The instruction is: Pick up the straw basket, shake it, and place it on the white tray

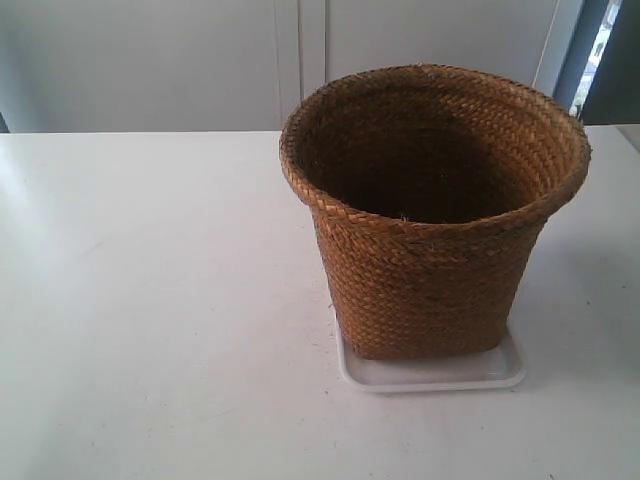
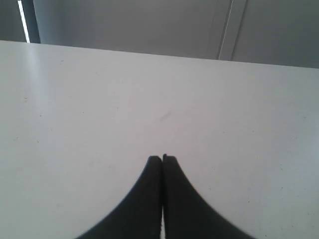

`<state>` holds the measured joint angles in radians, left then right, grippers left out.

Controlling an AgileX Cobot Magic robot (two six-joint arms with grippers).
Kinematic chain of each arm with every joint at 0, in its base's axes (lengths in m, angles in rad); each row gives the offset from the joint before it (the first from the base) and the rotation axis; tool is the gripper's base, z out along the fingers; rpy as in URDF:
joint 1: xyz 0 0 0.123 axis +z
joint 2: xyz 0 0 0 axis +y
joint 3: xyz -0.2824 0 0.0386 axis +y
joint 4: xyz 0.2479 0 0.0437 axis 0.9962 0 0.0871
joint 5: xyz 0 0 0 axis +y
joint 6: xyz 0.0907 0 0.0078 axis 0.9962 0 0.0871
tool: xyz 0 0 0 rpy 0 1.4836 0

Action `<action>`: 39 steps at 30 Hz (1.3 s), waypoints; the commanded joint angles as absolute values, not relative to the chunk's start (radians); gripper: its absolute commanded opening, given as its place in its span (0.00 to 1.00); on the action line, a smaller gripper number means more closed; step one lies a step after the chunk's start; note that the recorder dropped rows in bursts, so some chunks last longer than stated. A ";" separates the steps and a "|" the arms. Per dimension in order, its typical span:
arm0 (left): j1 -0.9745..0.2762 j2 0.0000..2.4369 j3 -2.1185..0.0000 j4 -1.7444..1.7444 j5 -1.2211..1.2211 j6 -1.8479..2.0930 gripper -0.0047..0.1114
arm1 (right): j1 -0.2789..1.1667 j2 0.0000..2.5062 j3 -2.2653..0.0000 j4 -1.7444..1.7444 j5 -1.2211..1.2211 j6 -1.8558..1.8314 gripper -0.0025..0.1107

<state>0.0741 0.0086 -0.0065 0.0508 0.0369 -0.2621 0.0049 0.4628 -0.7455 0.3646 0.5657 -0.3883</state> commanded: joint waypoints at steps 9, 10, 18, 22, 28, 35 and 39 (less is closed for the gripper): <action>0.076 0.000 0.000 0.047 0.310 -0.258 0.04 | 0.003 0.455 -0.740 0.366 0.558 -0.395 0.02; 0.076 0.000 0.000 0.047 0.310 -0.258 0.04 | 0.003 0.455 -0.740 0.366 0.558 -0.395 0.02; 0.076 0.000 0.000 0.047 0.310 -0.258 0.04 | 0.005 0.455 -0.740 0.366 0.560 -0.395 0.02; 0.076 0.000 0.000 0.049 0.308 -0.258 0.04 | 0.001 0.446 -0.737 0.361 0.572 -0.398 0.02; 0.076 0.000 0.000 0.049 0.308 -0.258 0.04 | -0.014 0.322 -0.611 0.324 0.593 -0.398 0.02; 0.076 0.000 0.000 0.049 0.308 -0.258 0.04 | -0.014 0.161 -0.346 0.332 0.353 -0.352 0.02; 0.076 0.000 0.000 0.049 0.308 -0.258 0.04 | -0.014 0.108 -0.163 0.344 0.082 -0.274 0.02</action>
<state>0.0741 0.0047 -0.0022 0.0485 0.2973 -0.2583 -0.0091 0.1426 -0.2687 0.3340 0.2633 -0.3228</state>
